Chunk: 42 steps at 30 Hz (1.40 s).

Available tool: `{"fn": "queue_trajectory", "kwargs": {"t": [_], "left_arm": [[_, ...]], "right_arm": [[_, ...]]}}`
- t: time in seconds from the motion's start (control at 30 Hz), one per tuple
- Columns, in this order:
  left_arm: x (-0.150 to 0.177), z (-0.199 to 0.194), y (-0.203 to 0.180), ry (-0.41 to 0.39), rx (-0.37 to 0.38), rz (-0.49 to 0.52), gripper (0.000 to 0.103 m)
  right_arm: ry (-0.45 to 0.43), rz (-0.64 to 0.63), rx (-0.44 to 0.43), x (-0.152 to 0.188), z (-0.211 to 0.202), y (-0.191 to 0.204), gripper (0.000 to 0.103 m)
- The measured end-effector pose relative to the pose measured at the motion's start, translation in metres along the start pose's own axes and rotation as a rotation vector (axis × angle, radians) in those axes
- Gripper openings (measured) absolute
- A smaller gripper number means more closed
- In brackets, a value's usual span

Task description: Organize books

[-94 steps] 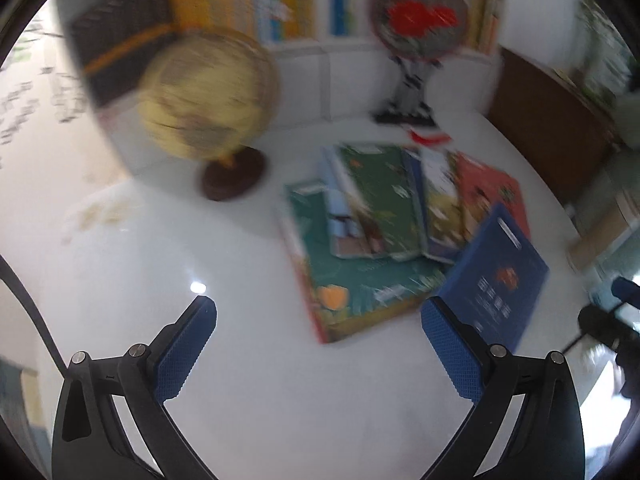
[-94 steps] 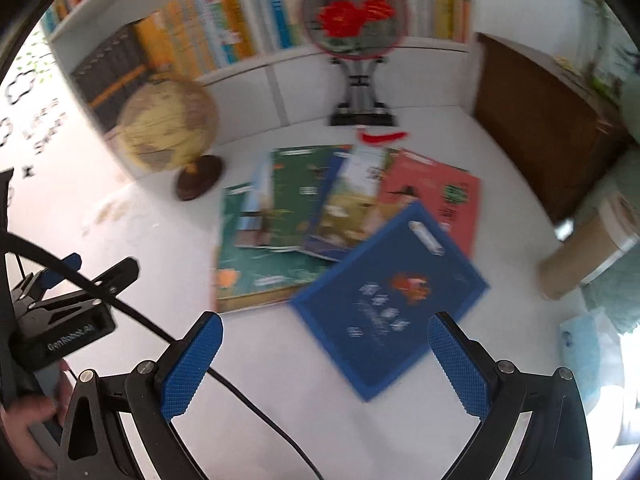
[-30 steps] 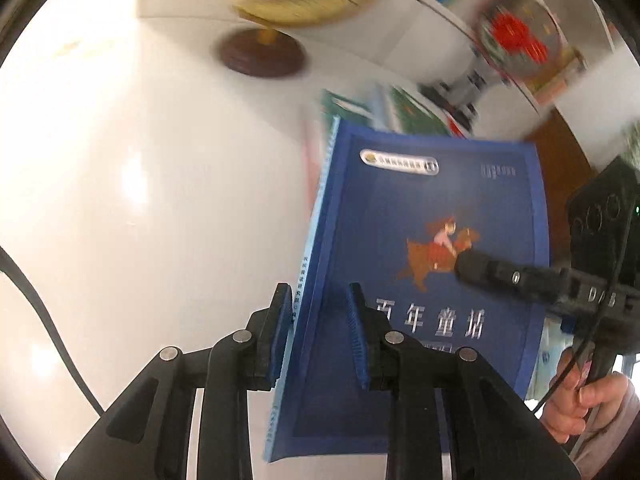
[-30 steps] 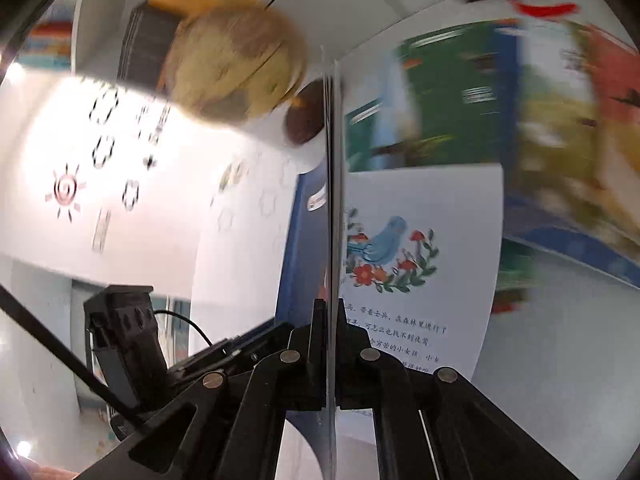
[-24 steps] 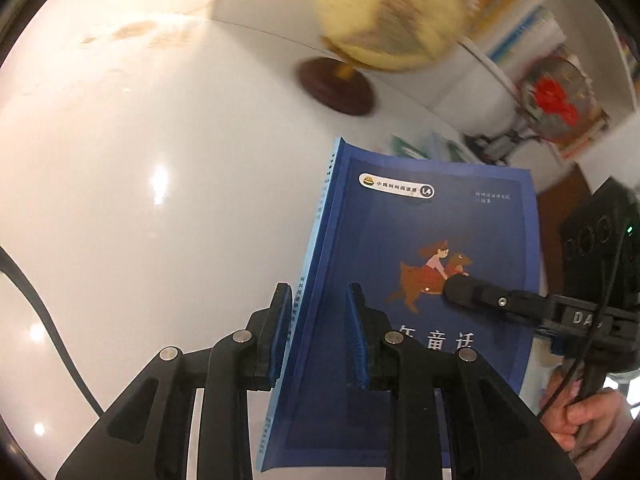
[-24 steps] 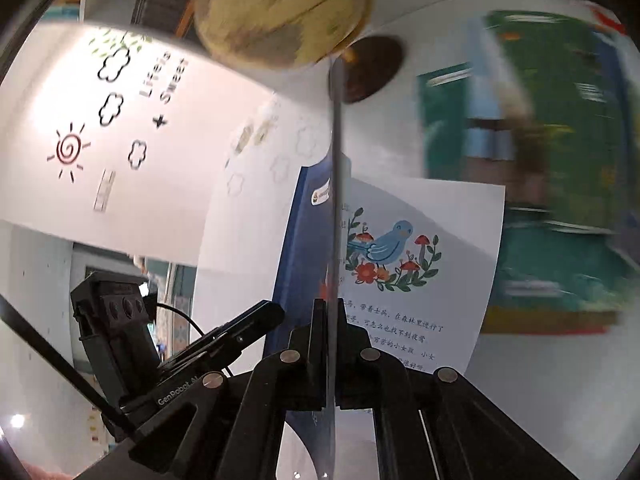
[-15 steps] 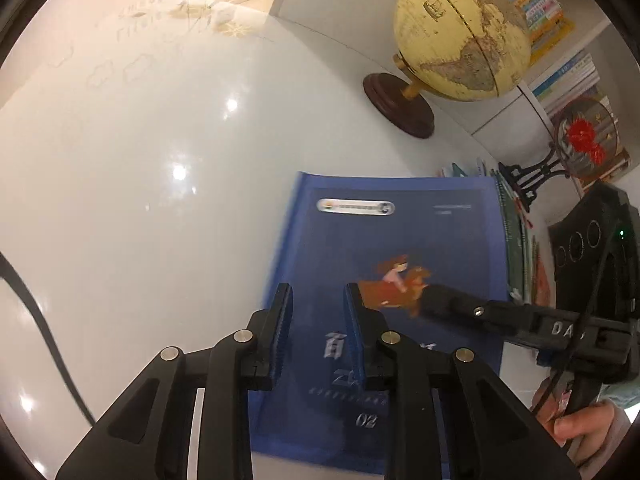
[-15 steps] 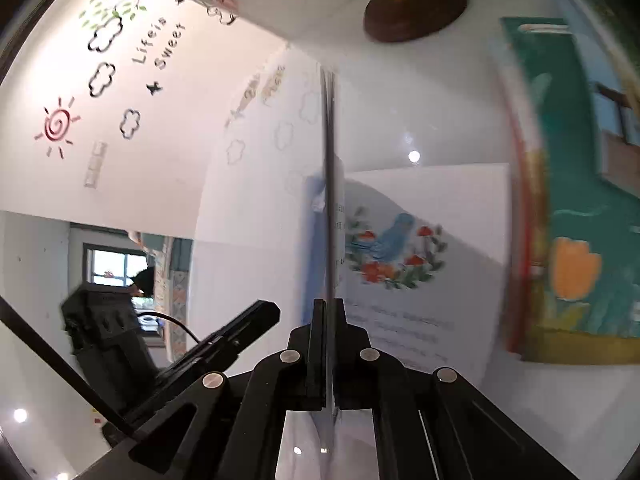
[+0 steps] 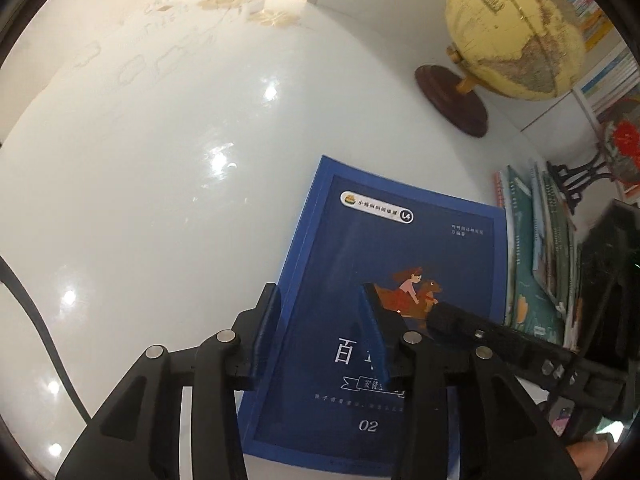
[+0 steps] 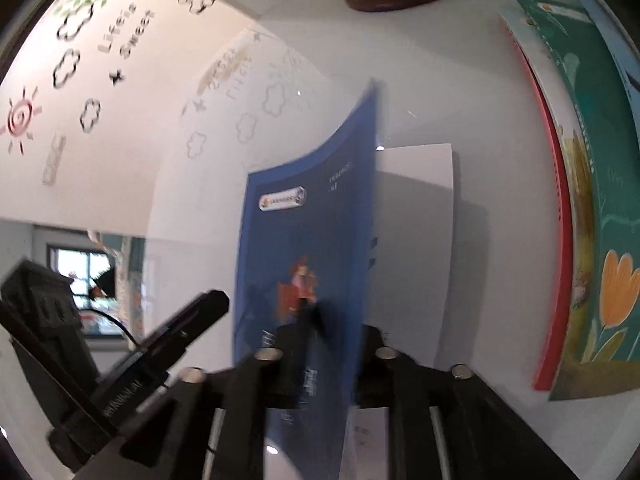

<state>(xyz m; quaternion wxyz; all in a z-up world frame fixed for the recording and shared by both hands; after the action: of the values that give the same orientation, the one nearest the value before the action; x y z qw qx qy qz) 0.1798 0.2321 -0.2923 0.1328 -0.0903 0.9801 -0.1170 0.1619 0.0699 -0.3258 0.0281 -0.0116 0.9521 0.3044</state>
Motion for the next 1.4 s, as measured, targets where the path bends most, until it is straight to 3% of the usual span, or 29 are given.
{"fn": "queue_trajectory", "kwargs": {"t": [0.1,0.13,0.33,0.6,0.67,0.73,0.87,1.03,1.17,1.2,1.4], "left_arm": [[0.0,0.005,-0.011,0.037,-0.019,0.03,0.04],[0.0,0.006,-0.017,0.048,-0.027,0.042,0.041],[-0.006,0.006,-0.079,0.047,0.007,0.152,0.042],[-0.002,0.011,-0.217,0.036,0.111,0.409,0.042],[0.004,0.016,-0.253,0.04,0.133,0.462,0.042],[0.015,0.022,-0.291,0.044,0.157,0.533,0.042],[0.041,0.041,-0.359,0.062,0.149,0.677,0.042],[0.074,0.062,-0.419,0.086,0.121,0.823,0.042],[0.088,0.079,-0.449,0.102,0.096,0.88,0.042],[0.089,0.083,-0.455,0.104,0.089,0.885,0.042],[0.09,0.096,-0.479,0.1,0.057,0.91,0.042]], "right_arm": [[-0.052,-0.081,0.108,-0.002,-0.021,-0.007,0.056],[-0.071,-0.101,0.153,-0.003,-0.031,-0.011,0.058],[-0.103,-0.197,0.347,0.0,-0.106,-0.055,0.058],[-0.178,-0.137,0.686,0.035,-0.242,-0.205,0.059],[-0.209,-0.077,0.715,0.044,-0.262,-0.234,0.059],[-0.255,0.012,0.702,0.054,-0.281,-0.265,0.059],[-0.381,0.192,0.584,0.068,-0.309,-0.311,0.059],[-0.499,0.334,0.433,0.077,-0.312,-0.341,0.059],[-0.566,0.415,0.358,0.078,-0.312,-0.36,0.059],[-0.599,0.417,0.357,0.075,-0.313,-0.362,0.059],[-0.586,0.376,0.404,0.062,-0.317,-0.375,0.059]]}}
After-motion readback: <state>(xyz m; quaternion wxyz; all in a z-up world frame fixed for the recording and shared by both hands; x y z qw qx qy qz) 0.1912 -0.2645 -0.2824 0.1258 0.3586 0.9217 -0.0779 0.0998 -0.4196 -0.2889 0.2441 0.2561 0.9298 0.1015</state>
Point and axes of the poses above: each gripper's, at about its wrist camera, not at the fingertips, and z roughly the way its jaws point, y to its left, x to its underside, the point moved 9 cm from there along z, roughly the way its jaws point, and after that the axes turned 3 degrees about y, right-handed, at the moved point
